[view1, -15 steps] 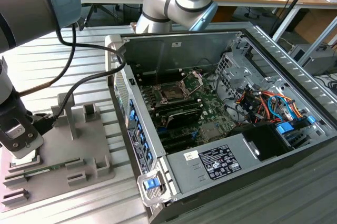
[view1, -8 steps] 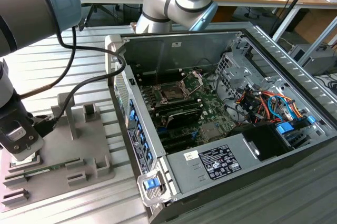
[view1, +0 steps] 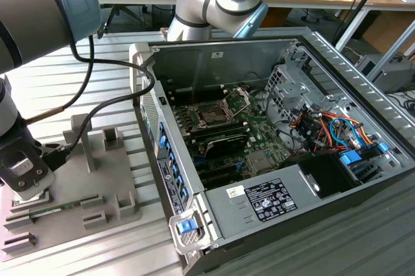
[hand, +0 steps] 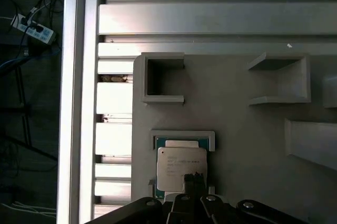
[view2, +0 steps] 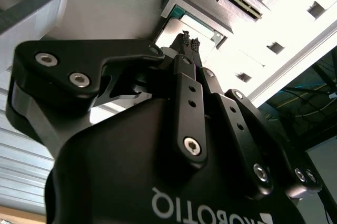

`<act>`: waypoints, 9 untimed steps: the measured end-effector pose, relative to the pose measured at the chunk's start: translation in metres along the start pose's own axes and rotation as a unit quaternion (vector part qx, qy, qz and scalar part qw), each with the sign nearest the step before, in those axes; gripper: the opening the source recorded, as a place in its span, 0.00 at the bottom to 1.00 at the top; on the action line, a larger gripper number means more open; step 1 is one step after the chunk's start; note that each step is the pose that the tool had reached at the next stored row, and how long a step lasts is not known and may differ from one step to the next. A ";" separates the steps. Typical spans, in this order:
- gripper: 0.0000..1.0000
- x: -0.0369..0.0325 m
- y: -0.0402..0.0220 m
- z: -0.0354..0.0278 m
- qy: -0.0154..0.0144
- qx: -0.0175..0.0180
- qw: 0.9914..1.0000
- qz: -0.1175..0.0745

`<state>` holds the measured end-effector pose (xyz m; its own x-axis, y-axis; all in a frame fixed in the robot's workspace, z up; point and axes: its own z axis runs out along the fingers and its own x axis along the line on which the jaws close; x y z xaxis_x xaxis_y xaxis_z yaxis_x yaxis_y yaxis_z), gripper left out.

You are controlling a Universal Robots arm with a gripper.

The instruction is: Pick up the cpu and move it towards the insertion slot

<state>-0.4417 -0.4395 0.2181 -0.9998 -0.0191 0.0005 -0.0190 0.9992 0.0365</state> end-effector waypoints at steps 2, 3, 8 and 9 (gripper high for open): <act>0.11 0.0000 -0.0004 0.0013 0.000 0.000 1.000 0.000; 0.11 0.0000 -0.0006 0.0020 0.000 0.000 1.000 0.000; 0.11 0.0000 -0.0008 0.0035 0.000 0.000 1.000 0.000; 0.11 0.0000 -0.0009 0.0038 0.000 0.000 1.000 0.000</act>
<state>-0.4417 -0.4403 0.2142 -0.9998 -0.0191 0.0006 -0.0191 0.9992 0.0364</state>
